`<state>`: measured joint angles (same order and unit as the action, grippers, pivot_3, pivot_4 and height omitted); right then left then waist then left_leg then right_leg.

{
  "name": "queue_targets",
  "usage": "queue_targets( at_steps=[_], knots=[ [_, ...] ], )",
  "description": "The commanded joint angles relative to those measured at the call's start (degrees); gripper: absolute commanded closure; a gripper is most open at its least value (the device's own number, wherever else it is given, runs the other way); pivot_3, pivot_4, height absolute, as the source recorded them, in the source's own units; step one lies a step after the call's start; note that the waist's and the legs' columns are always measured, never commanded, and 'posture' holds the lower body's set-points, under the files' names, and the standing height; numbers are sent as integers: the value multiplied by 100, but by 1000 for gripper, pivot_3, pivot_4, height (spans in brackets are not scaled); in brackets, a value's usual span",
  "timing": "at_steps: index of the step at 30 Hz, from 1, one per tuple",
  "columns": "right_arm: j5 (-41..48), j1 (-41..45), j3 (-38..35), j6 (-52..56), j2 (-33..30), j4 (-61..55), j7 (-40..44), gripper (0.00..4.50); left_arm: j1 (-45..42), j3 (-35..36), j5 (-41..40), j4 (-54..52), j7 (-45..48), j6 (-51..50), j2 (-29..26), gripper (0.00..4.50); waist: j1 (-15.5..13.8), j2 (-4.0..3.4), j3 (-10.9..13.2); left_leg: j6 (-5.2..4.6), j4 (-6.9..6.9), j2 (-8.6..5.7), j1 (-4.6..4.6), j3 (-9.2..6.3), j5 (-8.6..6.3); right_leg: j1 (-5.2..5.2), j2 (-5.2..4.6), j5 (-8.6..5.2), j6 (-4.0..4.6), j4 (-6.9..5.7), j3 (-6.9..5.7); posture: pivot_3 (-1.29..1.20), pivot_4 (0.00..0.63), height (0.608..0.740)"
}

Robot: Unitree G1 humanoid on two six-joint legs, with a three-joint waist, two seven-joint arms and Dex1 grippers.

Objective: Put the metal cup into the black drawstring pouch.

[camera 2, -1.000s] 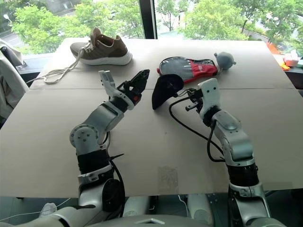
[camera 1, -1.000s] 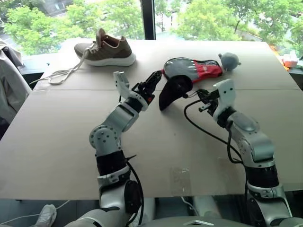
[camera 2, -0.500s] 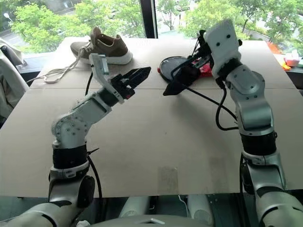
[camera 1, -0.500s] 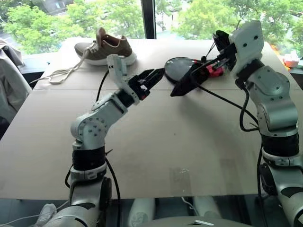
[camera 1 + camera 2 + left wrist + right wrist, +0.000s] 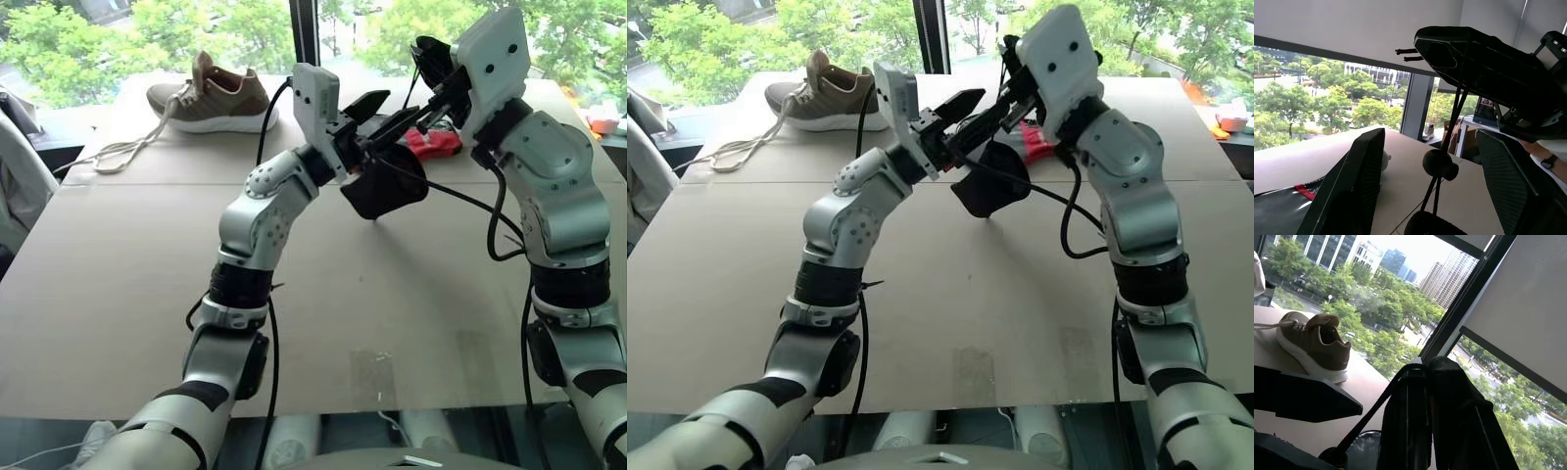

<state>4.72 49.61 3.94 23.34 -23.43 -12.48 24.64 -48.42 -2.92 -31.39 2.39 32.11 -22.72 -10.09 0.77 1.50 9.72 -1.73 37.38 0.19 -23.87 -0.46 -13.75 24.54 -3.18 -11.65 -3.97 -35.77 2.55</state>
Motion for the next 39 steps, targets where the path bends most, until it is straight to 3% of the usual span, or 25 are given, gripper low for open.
queue_targets(
  at_steps=[1, 6, 9, 14, 24, 34, 39],
  knots=[
    [33, 134, -43, 23, 42, -327, 12, 4500, -216, -22, 107, 54, 178, 208, 160, 1445, -1, 0, 0, 0, 3, 0, 0, 1, 0, 0, 0, 0, 0, -2, 0, 0, 150, 740],
    [42, 114, -25, 120, 104, -432, 14, 4500, -214, 87, 163, 164, 287, 229, 233, 1445, 0, 0, 0, -1, 5, 0, 1, -1, 0, 0, 1, 0, 0, -6, 0, 0, 150, 740],
    [47, 129, -33, 171, 139, -467, 0, 4500, -131, 225, 2, 166, 288, 68, 265, 2199, 0, 0, 0, -1, 5, 0, 1, -1, 0, 0, 1, 0, 0, -7, 0, 0, 150, 740],
    [39, 238, -61, 191, 192, -431, -37, 4500, 73, 43, 215, 179, 445, 27, 168, 4292, 2, 0, 0, 0, 5, 0, 1, -2, 0, 0, 1, 0, 0, -8, 0, 0, 150, 740],
    [79, 701, -436, 69, 314, -129, -355, 4500, 195, -79, 573, 336, 490, 79, 159, 4313, 0, 0, 0, 0, 7, 0, 2, -2, 0, 0, 0, 1, 0, -11, -1, 0, 150, 740],
    [277, 1746, -1779, -1197, 741, 703, -2062, 4500, 879, -430, 934, 341, 648, -58, 19, 4313, 11, -1, -1, 2, 6, 0, 2, 2, 1, 1, -2, 1, 0, -12, 3, 0, 150, 740],
    [488, 1895, -1853, -1435, 764, 812, -2240, 4500, 1067, -574, 1115, 379, 594, 85, -4, 4313, 12, -3, -2, 2, 5, 0, 2, 2, 2, 3, -2, 1, 1, -15, 4, 0, 150, 740]
  ],
)
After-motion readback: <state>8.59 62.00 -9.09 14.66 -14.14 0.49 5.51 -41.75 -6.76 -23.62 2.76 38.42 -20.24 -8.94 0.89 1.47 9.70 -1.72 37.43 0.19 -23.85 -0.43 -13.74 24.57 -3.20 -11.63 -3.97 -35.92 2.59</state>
